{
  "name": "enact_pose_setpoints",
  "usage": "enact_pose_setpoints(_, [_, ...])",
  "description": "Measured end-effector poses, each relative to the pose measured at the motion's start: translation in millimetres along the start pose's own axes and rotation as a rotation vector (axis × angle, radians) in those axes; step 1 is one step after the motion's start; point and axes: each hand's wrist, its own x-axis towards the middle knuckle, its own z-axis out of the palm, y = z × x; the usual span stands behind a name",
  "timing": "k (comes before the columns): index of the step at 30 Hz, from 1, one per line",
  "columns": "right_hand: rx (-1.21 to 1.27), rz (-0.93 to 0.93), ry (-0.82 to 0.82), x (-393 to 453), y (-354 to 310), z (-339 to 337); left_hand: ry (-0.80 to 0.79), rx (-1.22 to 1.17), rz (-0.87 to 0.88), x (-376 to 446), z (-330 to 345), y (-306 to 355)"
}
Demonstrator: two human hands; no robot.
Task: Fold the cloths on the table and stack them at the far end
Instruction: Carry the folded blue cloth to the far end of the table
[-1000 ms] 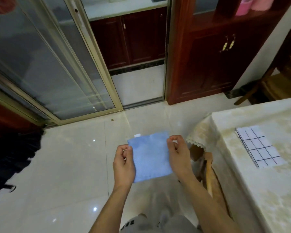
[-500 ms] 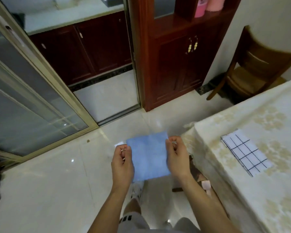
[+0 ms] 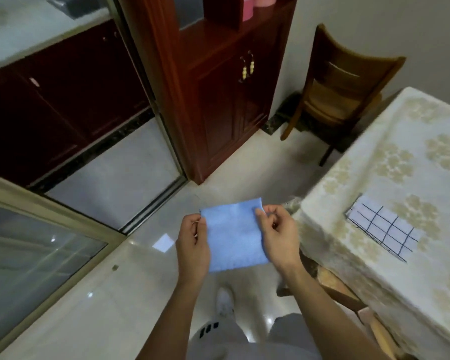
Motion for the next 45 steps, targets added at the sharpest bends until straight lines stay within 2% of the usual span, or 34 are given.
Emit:
enact_pose_setpoints(10, [0.011, 0.068, 0.327, 18.5, 10.7, -60.0, -0.366, -0.006, 0.074, 31.6, 87.9, 23.7])
enact_pose_setpoints(17, [-0.046, 0.189, 0.526, 7.1, 48.4, -133.8, -0.670, 0.053, 0.125, 5.5, 180.3, 33.3])
enact_pose_setpoints(22, [-0.058, 0.301, 0.614, 7.3, 86.5, -177.6, -0.778, 0.138, 0.167, -17.6, 240.7, 34.1])
enact_pose_setpoints(32, [-0.141, 0.403, 0.653, 34.4, 137.6, -254.0, -0.867, 0.269, 0.253, -53.7, 344.5, 33.5])
enact_pose_setpoints(45, [-0.155, 0.482, 0.534, 104.5, 188.7, -312.5, -0.851, 0.420, 0.299, -42.2, 446.8, 25.8])
